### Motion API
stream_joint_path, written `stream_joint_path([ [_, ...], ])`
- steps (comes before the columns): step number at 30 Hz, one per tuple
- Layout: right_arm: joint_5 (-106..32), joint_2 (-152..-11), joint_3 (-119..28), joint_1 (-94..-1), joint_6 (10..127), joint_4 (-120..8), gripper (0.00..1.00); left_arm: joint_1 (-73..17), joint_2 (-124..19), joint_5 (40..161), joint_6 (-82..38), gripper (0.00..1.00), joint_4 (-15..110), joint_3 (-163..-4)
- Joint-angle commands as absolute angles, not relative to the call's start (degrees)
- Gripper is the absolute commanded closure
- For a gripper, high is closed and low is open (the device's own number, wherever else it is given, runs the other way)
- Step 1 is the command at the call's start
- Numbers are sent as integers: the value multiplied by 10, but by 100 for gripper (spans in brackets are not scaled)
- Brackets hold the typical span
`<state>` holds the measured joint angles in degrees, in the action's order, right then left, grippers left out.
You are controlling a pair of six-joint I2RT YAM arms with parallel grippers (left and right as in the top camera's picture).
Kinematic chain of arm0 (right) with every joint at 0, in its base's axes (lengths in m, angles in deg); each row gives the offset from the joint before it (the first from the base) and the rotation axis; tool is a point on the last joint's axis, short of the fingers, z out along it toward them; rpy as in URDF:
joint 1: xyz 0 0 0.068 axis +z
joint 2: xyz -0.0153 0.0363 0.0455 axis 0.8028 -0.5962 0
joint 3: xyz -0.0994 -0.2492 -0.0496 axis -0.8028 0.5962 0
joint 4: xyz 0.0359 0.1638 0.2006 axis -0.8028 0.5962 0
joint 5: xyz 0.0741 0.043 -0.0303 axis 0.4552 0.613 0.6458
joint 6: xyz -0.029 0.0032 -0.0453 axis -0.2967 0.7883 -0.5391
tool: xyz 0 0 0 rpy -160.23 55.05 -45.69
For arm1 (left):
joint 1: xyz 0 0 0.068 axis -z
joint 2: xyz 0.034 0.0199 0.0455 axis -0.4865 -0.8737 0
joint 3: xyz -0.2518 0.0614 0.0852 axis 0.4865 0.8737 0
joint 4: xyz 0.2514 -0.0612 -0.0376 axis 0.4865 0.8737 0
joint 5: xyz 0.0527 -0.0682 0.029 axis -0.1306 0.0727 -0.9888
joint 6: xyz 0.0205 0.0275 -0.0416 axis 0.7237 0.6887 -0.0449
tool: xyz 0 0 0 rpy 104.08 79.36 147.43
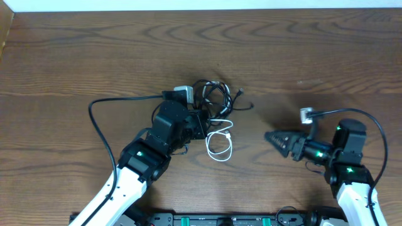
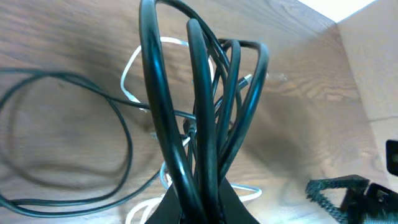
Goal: Untangle cables
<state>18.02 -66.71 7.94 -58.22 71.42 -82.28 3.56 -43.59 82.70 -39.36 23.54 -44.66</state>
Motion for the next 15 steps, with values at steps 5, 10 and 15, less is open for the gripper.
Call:
stream_joint_path([
  [5, 128, -668, 76, -472, 672, -888, 29, 35, -459, 970, -458, 92, 179, -450],
  [10, 55, -668, 76, -424, 691, -903, 32, 35, -459, 1015, -457, 92, 179, -450],
  [15, 48, -668, 76, -403, 691, -910, 34, 38, -459, 1023, -458, 92, 179, -450],
])
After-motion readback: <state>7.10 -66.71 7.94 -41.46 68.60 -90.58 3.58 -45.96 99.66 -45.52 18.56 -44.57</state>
